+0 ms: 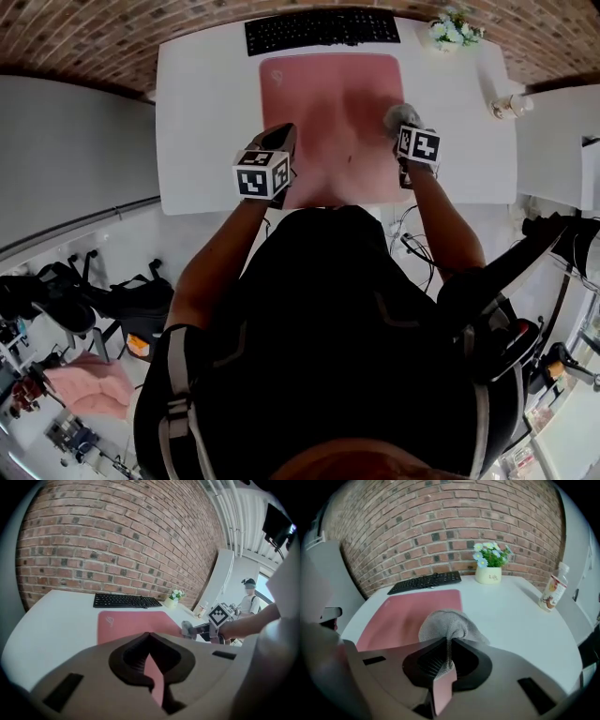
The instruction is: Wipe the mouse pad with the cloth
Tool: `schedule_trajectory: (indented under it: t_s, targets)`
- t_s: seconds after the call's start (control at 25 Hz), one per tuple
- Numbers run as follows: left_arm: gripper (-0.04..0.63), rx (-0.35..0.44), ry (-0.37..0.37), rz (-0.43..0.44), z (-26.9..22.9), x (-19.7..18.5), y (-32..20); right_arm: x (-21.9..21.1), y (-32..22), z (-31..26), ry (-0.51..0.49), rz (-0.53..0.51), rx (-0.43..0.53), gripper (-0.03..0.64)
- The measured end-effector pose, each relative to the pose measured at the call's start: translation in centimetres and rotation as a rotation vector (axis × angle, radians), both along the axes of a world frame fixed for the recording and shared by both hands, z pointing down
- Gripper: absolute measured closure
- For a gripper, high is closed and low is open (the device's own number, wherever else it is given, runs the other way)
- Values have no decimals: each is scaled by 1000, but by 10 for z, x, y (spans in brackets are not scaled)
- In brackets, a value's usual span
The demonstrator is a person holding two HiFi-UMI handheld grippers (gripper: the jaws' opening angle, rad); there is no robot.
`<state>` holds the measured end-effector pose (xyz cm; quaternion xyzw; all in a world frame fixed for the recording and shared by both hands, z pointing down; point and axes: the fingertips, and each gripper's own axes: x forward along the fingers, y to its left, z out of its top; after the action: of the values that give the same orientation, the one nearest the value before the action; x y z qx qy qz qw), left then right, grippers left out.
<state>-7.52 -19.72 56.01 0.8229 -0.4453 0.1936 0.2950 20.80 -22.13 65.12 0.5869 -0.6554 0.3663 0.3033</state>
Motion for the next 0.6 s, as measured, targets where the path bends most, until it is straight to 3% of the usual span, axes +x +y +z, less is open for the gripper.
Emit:
schedule_trajectory:
  t_s: [0.28,0.44,0.6]
  targets:
    - [595,3,-15,-114,-3,-39,1,-136,-34,-47,-122,-296,98,583]
    - [595,-8,-32,-196,-3,-66,3,-226,-46,-48,-213,-468,113,583]
    - [595,-27,-51,-257,3,-86,0,-284,-48,-44,-214,-560,80,583]
